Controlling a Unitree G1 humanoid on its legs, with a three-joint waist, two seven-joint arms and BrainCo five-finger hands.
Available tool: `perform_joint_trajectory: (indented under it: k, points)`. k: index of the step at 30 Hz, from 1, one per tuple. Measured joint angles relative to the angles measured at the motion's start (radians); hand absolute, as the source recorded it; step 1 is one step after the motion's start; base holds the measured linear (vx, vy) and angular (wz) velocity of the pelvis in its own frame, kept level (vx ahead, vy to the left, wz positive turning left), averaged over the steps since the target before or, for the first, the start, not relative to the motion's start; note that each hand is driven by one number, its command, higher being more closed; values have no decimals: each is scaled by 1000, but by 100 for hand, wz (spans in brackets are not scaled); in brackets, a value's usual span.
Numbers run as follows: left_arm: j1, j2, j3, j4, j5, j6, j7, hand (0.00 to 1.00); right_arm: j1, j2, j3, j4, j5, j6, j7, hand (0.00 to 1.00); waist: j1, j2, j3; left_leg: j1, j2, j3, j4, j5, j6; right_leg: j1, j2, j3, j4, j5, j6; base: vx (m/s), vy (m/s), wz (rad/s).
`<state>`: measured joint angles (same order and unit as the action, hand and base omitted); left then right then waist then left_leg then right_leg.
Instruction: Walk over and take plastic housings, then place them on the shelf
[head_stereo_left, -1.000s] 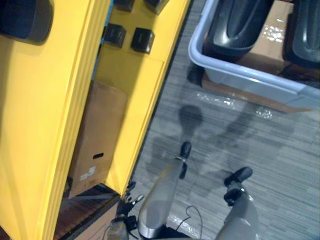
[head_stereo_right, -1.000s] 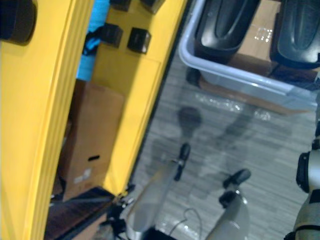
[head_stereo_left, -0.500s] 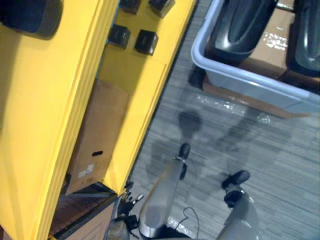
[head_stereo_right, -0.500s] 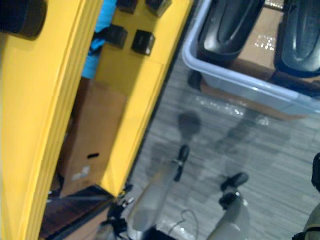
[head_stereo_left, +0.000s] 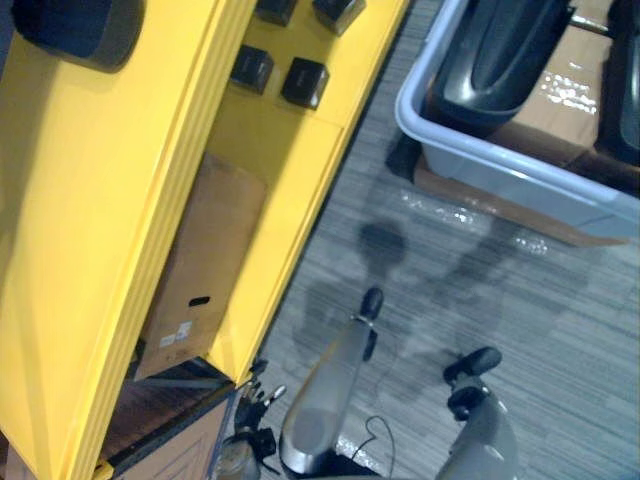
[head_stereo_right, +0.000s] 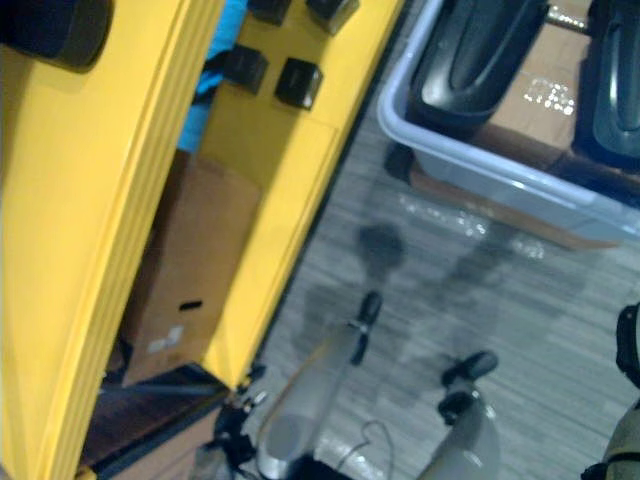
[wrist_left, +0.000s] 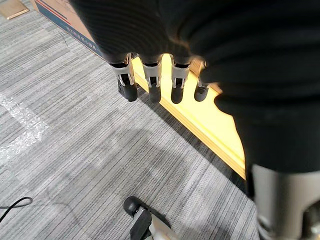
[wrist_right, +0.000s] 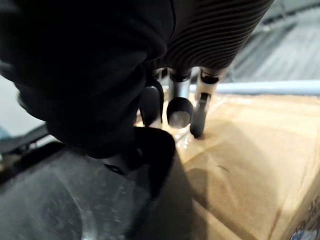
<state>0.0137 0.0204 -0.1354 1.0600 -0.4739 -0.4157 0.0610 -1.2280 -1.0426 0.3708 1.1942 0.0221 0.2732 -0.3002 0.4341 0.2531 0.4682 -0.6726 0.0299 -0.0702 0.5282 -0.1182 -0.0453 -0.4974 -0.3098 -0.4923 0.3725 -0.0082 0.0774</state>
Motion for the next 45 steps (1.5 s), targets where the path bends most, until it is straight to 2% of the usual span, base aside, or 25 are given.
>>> perform_joint_trajectory:
  k: [4, 5, 8, 11, 13, 15, 17, 18, 24, 27, 31, 32, 36, 39, 40, 43, 45]
  points:
    - [-1, 0, -3, -34, 1, -57, 4, 0, -1, 40, 26, -22, -9, -22, -109, 100, 1, 0, 0, 2, 15, 0, -2, 0, -1, 11, 23, -4, -32, 17, 1, 27, -22, -8]
    - [-1, 1, -3, -64, 0, -78, 5, 0, -1, 58, 26, -54, -25, -42, -147, 100, -2, 0, 0, 1, 21, 1, -2, 0, -1, 13, 30, -4, -41, 24, 1, 17, -19, -8]
    - [-7, 4, -3, -116, -11, -101, 5, 0, -2, 83, 32, -96, -45, -67, -188, 100, -7, -2, 1, 1, 30, -3, -1, -1, -1, 23, 46, -6, -54, 34, -2, 9, -14, -4]
    - [-10, 14, -2, -193, -32, -106, 7, 0, -10, 89, 51, -137, -48, -71, -221, 100, -13, -15, 11, 1, 38, -7, 2, -1, -2, 33, 57, -15, -67, 41, -5, 0, 0, 0]
    - [-10, 20, 2, -233, -38, -105, 15, 0, -10, 91, 51, -162, -47, -69, -228, 100, -22, -33, 23, 2, 43, -9, 6, -1, -3, 41, 64, -20, -76, 45, -7, 0, 0, 0]
    - [-9, 43, 2, -261, -38, -97, 29, 0, -11, 99, 44, -188, -45, -69, -226, 100, -40, -67, 46, 2, 49, -11, 6, -2, -3, 46, 71, -23, -89, 49, -9, -39, -4, -2]
    - [-9, 60, 6, -274, -38, -77, 47, 0, -11, 99, 41, -207, -45, -70, -220, 100, -51, -89, 61, 2, 52, -7, 8, -2, -3, 47, 75, -22, -94, 53, -11, -36, 1, -7]
    - [-9, 62, 8, -274, -38, -70, 49, 0, -11, 99, 41, -215, -45, -71, -216, 0, -54, -92, 63, 2, 53, -6, 8, -2, -3, 48, 77, -21, -98, 56, -11, -28, 5, -9]
    - [12, 89, 32, -294, -70, -35, 53, 0, 4, 100, 42, -321, -14, -72, -136, 0, -81, -110, 72, 2, 63, 2, 7, -2, -3, 49, 91, -9, -122, 75, -10, -22, -5, -7]
    - [38, 97, 57, -293, -76, -31, 53, 0, 10, 111, 42, -385, 28, -68, -134, 0, -103, -134, 71, 2, 67, 7, 5, -2, -3, 46, 95, -2, -130, 79, -10, -7, -14, -6]
    - [53, 97, 67, -293, -75, -30, 53, 0, 41, 121, 29, -441, 67, -56, -160, 0, -113, -166, 71, 3, 75, 18, 3, -2, -4, 46, 102, 4, -142, 88, -11, 0, -9, -8]
    - [58, 97, 80, -294, -75, -29, 53, 0, 51, 141, 5, -443, 82, -39, -171, 0, -119, -178, 71, 5, 76, 22, 3, -2, -4, 46, 103, 7, -143, 88, -12, -8, -5, -5]
    - [59, 97, 84, -294, -75, -29, 53, 0, 64, 142, -10, -443, 96, -19, -208, 0, -122, -178, 71, 8, 77, 26, 2, -2, -3, 46, 103, 12, -143, 91, -13, -13, 1, -3]
    - [59, 97, 83, -293, -75, -24, 53, 0, 85, 151, -66, -439, 162, -22, -290, 0, -123, -178, 71, 9, 77, 26, 0, 1, -5, 46, 104, 12, -146, 95, -13, 0, 0, 0]
    - [59, 97, 82, -294, -75, -21, 53, 0, 85, 157, -79, -436, 170, -27, -315, 0, -124, -178, 71, 9, 77, 26, -1, 2, -6, 46, 104, 13, -148, 98, -13, 0, 0, 0]
    - [59, 96, 71, -291, -75, -19, 54, 0, 85, 183, -113, -406, 207, -87, -389, 0, -121, -178, 71, 14, 74, 28, -18, 13, -7, 46, 102, 13, -157, 103, -11, -2, -5, 2]
    - [58, 87, 26, -275, -75, -19, 54, 0, 83, 204, -114, -308, 242, -176, -446, 0, -112, -172, 67, 31, 60, 26, -60, 38, -9, 48, 88, 6, -157, 103, -11, -8, -23, 15]
